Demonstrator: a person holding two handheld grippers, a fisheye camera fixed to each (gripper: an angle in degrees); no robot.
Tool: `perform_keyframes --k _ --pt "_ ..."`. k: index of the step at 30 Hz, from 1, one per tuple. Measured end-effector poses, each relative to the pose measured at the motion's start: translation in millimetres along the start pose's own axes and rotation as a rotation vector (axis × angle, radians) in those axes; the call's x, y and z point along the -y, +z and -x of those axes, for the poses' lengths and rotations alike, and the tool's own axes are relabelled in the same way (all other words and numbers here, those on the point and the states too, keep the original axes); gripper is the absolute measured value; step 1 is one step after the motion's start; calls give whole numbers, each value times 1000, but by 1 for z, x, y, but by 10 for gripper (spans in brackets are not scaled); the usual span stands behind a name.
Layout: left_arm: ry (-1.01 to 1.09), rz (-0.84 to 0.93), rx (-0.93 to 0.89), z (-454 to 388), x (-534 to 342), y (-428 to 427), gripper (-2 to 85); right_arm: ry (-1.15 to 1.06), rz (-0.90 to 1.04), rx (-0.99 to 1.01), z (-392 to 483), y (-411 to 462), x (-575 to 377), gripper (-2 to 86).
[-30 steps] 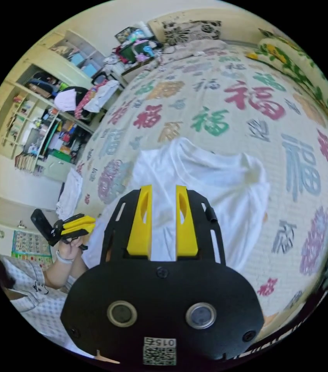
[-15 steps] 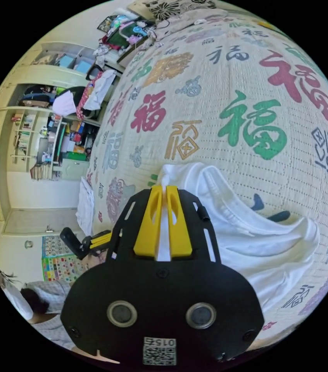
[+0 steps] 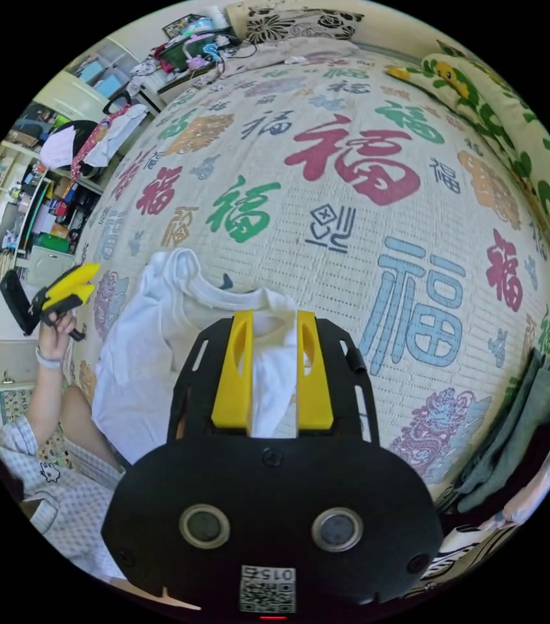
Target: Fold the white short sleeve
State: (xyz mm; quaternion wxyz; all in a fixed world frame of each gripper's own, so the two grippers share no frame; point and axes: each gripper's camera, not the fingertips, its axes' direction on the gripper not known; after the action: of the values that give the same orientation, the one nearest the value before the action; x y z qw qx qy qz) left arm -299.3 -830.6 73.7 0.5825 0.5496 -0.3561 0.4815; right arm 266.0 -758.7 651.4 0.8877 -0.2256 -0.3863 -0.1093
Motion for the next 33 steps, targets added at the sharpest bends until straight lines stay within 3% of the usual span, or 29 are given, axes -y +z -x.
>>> perform_keyframes --k 4,7,15,24,29,33 --pt "63 167 -61 -16 54 79 93 33 30 26 -11 5 -10 90" --pt "54 304 -23 -19 62 120 50 6 24 -3 -10 1 -19 24" --pt "-51 150 40 -13 87 93 -1 100 -87 48 -21 -31 -45 -5" --pt "20 -18 125 -69 124 46 -2 130 -269 -37 1 -98 -76 -5" --pt "111 -37 28 -104 82 12 0 63 -260 72 21 -112 -144 -5" --pt "190 2 -110 -148 -1 -32 0 -50 -246 163 61 -115 -246 -5"
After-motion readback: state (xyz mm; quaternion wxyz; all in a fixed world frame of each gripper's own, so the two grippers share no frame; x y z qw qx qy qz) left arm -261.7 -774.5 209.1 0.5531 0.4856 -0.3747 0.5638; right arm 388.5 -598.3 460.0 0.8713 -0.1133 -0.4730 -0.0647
